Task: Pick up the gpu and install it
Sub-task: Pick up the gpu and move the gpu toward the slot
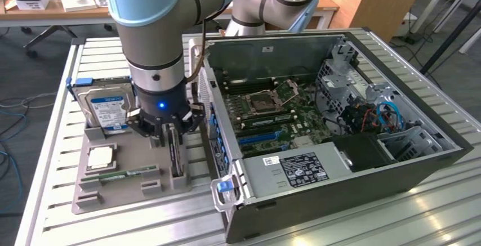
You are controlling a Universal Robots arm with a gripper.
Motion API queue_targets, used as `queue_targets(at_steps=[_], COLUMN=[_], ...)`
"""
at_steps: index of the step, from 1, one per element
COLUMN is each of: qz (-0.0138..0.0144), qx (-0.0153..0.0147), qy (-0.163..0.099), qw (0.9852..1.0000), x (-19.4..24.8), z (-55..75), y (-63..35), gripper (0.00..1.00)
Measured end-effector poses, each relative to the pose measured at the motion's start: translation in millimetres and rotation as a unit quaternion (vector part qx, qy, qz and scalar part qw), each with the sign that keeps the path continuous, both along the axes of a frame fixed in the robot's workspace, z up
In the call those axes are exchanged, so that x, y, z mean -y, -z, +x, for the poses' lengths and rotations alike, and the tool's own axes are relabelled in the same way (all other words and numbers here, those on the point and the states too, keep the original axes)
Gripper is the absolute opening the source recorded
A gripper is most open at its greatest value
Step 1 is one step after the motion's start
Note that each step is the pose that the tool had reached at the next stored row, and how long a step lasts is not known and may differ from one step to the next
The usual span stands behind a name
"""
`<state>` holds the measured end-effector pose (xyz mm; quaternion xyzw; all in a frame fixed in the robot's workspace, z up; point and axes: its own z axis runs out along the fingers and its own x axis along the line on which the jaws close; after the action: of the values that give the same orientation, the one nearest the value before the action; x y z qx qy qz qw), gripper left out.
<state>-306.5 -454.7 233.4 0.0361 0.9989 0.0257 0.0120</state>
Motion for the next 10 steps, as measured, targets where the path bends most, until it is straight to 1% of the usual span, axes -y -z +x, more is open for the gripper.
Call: queue_targets(at_steps=[3, 10], qz=[0.0001, 0.0001], qx=[0.0000, 0.0001], qy=[0.000, 0.000], qw=[1.0000, 1.0000], x=[0.0, 1.5], z=[0.0, -1.7], y=[0.1, 0.2], gripper=[0.41, 0.41])
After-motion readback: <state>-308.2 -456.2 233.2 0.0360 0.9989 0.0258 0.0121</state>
